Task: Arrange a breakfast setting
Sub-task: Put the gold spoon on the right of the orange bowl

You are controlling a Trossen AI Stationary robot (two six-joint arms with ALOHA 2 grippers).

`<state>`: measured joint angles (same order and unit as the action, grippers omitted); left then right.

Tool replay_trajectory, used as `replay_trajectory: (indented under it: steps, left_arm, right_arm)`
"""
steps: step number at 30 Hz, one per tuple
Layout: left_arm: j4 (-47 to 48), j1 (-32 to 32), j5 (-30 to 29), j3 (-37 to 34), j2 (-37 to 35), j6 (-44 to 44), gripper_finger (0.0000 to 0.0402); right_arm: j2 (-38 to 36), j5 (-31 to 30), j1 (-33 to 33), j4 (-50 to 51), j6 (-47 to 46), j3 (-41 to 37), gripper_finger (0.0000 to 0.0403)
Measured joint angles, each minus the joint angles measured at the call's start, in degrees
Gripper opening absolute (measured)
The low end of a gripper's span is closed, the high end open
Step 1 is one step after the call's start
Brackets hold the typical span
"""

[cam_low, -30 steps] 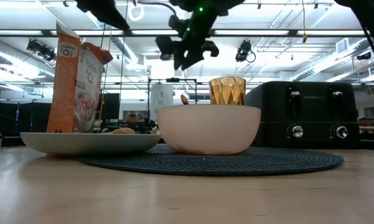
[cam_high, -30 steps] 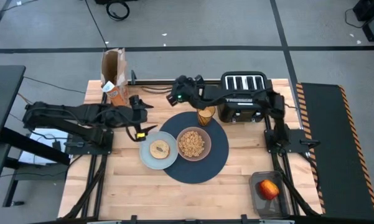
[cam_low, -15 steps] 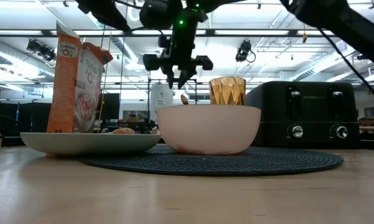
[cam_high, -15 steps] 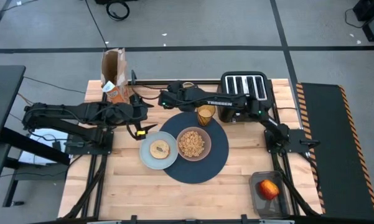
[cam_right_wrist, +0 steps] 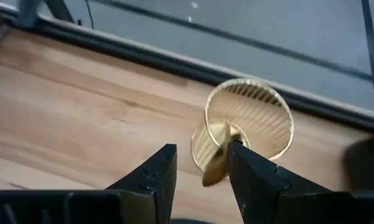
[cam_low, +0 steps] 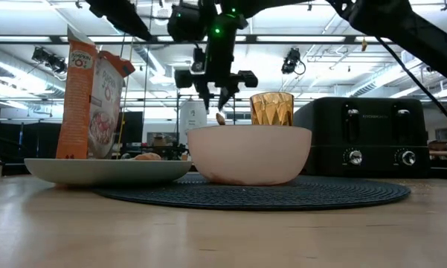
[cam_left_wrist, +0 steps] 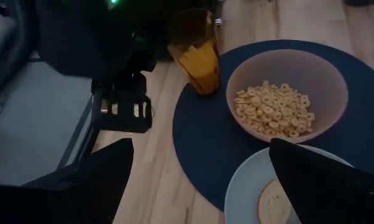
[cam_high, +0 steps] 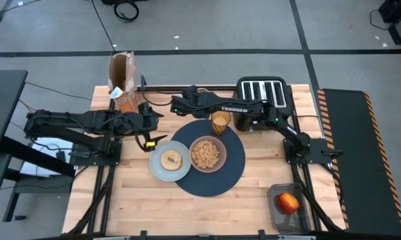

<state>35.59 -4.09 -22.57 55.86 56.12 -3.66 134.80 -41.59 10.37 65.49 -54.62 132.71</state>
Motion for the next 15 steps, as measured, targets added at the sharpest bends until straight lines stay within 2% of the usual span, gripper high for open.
replay_trajectory:
  steps: [9,15]
  left_arm:
    - [0.4,-3.45,0.0,0.0,0.0,-0.02,0.0382]
    - [0.8,-4.85,0.0,0.0,0.0,-0.04,0.0382]
  right_arm:
    - [0.18,4.01,1.41,0.74,-2.87,-1.36,0.0149]
    - [0.2,3.41,2.26,2.2,-3.88,-1.36,0.0149]
